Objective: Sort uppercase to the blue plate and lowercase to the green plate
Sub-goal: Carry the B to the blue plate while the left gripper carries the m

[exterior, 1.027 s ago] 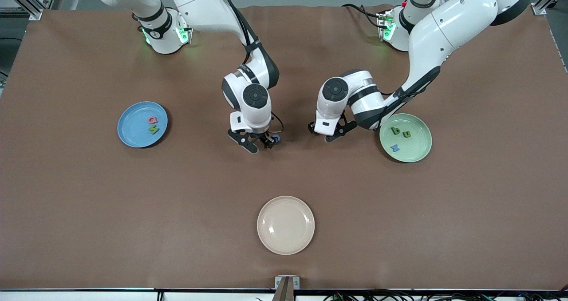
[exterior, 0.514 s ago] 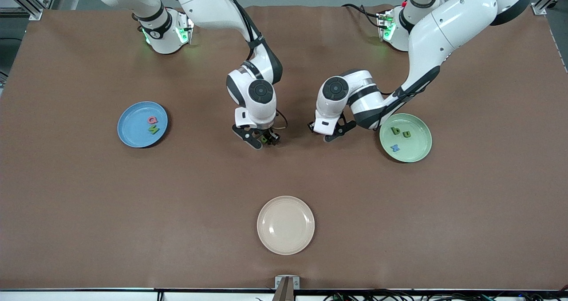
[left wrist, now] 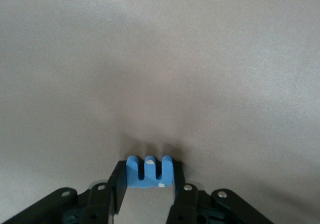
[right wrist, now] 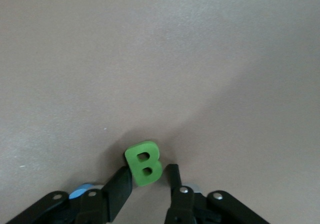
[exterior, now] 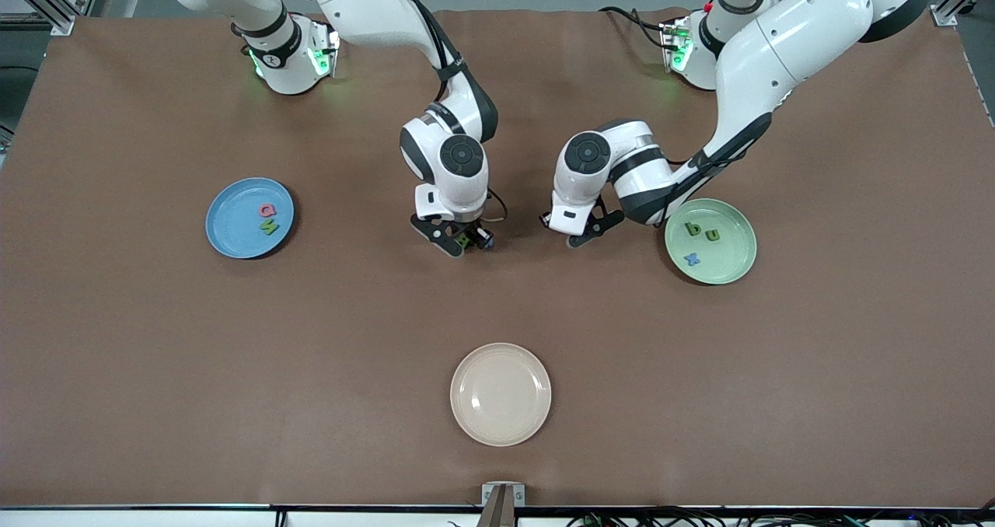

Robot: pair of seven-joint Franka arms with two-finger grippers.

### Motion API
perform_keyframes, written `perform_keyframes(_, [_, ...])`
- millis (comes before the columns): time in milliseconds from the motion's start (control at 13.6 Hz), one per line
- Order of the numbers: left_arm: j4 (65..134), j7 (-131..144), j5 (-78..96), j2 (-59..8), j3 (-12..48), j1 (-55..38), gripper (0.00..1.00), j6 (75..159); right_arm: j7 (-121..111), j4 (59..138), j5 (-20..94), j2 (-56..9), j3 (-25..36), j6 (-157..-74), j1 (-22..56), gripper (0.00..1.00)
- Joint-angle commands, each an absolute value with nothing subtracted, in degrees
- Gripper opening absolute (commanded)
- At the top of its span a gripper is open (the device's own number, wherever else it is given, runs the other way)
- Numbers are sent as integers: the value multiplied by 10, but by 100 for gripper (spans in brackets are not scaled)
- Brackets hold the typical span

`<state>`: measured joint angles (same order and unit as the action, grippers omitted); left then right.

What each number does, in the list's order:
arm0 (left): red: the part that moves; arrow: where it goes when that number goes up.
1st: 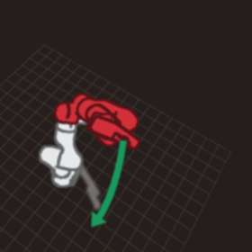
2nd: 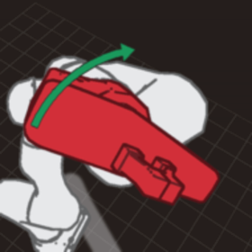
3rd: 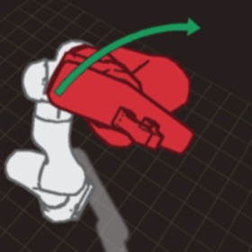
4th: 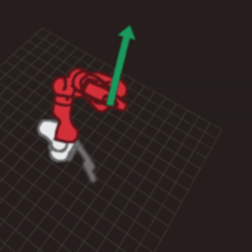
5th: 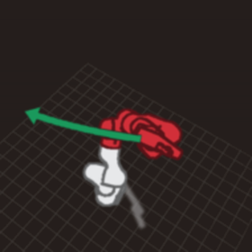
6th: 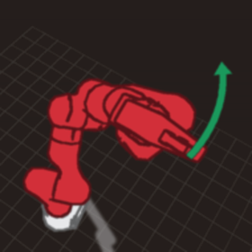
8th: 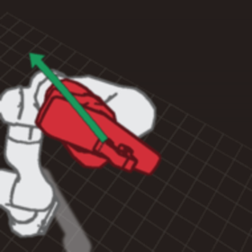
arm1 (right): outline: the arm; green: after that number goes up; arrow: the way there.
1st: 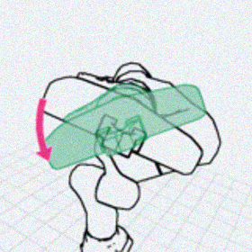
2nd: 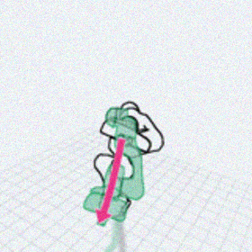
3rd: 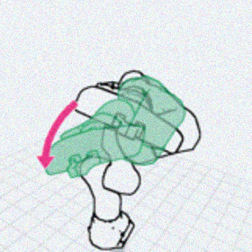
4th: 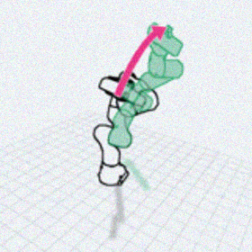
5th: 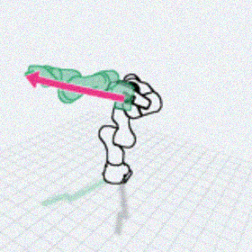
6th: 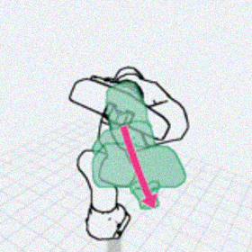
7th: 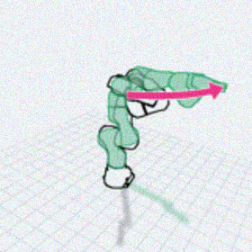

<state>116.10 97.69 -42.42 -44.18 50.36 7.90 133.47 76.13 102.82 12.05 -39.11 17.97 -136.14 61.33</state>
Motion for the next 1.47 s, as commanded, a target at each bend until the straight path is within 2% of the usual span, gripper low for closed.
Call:
perform_keyframes(0, [1176,975,-428,-408,518,109,15,1328,757,1048,126,-381,178,-1362,612,16])
perform_keyframes(73, [1177,972,-428,-408,546,142,13,1321,757,1047,126,-381,179,-1357,606,4])
perform_keyframes(147, [1178,952,-428,-409,576,179,13,1305,755,1048,126,-377,180,-1352,601,1])
perform_keyframes(367, [1186,841,-428,-409,655,277,13,1207,691,1048,122,-339,192,-1283,584,0])
perform_keyframes(660, [1239,700,-431,-408,729,429,12,1190,581,1055,111,-290,241,-1167,582,0])
perform_keyframes(807, [1253,638,-442,-408,744,480,12,1189,537,1094,70,-249,260,-1141,581,0])
perform_keyframes(1101, [1277,485,-453,-409,760,577,12,1189,422,1252,-16,-122,322,-1138,579,1])
perform_keyframes(1247, [1282,441,-480,-412,760,608,11,1189,403,1295,-66,-89,343,-1136,571,1])
perform_keyframes(1394, [1283,398,-504,-416,752,622,11,1191,354,1315,-69,-72,347,-1130,535,1])
